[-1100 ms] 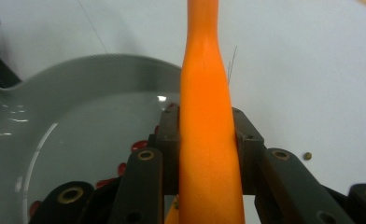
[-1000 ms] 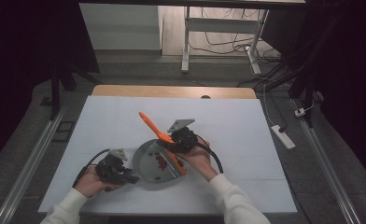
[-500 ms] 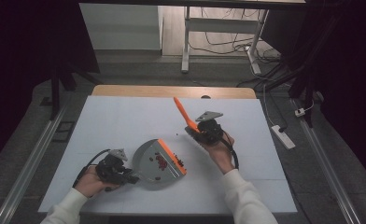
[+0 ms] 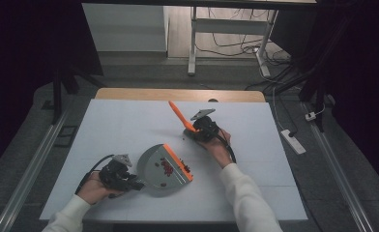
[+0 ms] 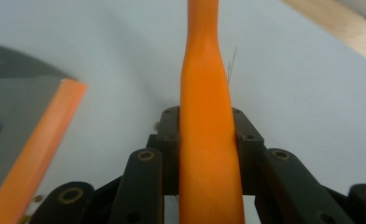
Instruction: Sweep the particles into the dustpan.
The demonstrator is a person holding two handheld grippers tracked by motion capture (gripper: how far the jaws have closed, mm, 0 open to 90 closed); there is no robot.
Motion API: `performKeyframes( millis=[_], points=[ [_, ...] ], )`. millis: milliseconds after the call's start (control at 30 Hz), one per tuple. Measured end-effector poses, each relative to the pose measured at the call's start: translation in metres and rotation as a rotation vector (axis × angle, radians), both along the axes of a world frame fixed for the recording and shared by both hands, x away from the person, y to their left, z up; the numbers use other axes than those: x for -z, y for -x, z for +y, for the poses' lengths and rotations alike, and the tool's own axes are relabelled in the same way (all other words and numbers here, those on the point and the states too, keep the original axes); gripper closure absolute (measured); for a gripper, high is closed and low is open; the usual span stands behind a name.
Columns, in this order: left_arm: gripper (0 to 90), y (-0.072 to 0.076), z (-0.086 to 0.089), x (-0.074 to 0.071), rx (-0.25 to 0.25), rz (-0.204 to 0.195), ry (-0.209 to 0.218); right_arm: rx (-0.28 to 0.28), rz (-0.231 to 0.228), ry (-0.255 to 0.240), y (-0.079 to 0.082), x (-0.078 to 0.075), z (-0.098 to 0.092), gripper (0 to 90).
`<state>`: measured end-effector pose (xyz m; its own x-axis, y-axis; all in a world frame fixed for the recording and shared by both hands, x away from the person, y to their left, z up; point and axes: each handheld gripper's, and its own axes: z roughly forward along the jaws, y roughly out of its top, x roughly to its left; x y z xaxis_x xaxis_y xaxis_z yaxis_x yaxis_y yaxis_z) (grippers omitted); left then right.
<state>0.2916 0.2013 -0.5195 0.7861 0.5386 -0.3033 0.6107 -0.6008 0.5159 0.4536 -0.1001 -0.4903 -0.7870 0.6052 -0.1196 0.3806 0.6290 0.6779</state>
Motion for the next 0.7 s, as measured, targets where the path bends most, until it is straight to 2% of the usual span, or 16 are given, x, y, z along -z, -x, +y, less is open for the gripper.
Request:
performKeyframes(
  millis=[167,233,333,367,467,533,567,600,667,700],
  points=[
    [62.3,0.0,0.0,0.0,0.002,0.0,0.001,-0.047,-0.001,0.032,0.009,0.0,0.007,69.7],
    [62.3,0.0,0.0,0.0,0.001,0.0,0.001,-0.077,0.007,0.019,0.017,0.0,0.008,69.7],
    [62.2,0.0,0.0,0.0,0.001,0.001,0.001,-0.091,0.012,0.011,0.023,0.001,0.009,69.7],
    [62.3,0.0,0.0,0.0,0.001,0.001,0.0,-0.103,0.02,0.003,0.03,0.001,0.011,69.6],
    [62.3,-0.001,-0.001,0.0,0.001,0.001,-0.002,-0.103,0.02,0.006,0.037,0.002,0.014,69.6],
    [62.3,0.0,-0.001,0.0,0.0,0.0,-0.002,-0.107,0.031,-0.005,0.043,0.001,0.018,69.6],
    [62.2,0.0,-0.001,0.0,-0.001,0.0,-0.003,-0.12,0.055,-0.027,0.05,0.002,0.023,69.6],
    [62.2,0.0,-0.001,0.0,-0.001,0.0,-0.003,-0.12,0.055,-0.027,0.05,0.002,0.023,69.6],
    [62.2,-0.001,-0.001,0.0,0.0,0.003,-0.004,-0.145,0.056,-0.014,0.062,0.001,0.03,69.7],
    [62.2,-0.001,-0.001,0.0,0.0,0.002,-0.004,-0.15,0.069,-0.035,0.064,0.0,0.032,69.6]
  ],
)
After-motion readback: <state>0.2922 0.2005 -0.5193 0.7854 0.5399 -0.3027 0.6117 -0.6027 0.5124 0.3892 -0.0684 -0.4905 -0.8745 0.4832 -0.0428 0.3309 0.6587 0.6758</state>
